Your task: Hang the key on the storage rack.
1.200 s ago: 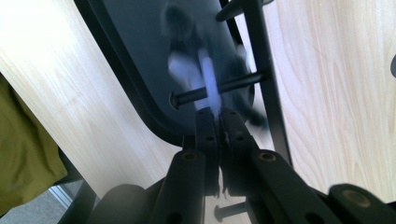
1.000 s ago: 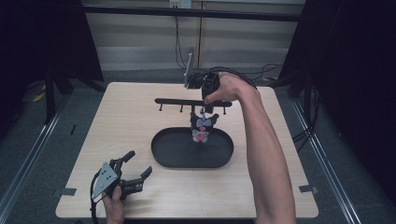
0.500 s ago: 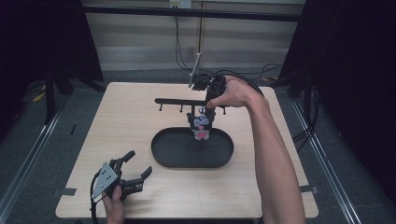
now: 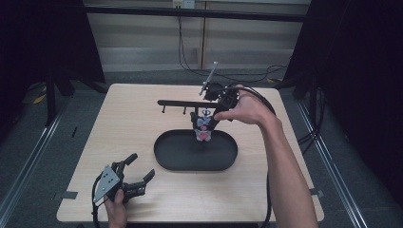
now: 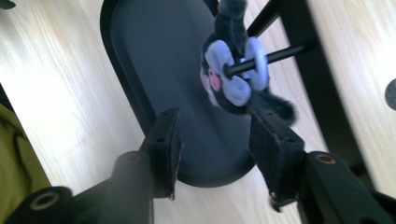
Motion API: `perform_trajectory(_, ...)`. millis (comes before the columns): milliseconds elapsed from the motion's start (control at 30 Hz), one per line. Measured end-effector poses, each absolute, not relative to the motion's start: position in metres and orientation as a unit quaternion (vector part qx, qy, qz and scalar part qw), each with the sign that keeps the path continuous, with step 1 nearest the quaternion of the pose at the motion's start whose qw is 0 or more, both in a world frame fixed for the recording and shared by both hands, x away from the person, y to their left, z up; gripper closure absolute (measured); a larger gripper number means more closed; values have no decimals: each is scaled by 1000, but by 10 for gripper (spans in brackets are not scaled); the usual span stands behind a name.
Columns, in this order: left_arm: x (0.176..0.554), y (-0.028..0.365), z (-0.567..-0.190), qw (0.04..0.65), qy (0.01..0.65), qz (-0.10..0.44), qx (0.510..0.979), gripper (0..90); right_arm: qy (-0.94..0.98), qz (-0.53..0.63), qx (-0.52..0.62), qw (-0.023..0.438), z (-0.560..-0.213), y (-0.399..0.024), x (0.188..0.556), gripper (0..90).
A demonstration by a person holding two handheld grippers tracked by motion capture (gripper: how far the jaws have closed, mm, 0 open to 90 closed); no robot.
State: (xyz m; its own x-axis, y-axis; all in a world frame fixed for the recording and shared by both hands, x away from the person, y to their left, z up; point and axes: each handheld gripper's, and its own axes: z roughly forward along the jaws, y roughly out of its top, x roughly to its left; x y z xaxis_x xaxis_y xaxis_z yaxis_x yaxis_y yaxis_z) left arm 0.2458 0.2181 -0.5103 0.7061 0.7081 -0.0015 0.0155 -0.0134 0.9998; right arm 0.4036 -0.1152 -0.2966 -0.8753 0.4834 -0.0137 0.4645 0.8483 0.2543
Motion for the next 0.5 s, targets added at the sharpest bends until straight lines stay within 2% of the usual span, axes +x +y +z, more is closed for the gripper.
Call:
perform_trajectory(133,246,218,-510,646,274,268,660,155,956,159,243,41,-303,-120,394,522)
perform_trajectory(500,246,218,-510,646,274,267,660,155,943,216,249,38,-332,-136,362,418)
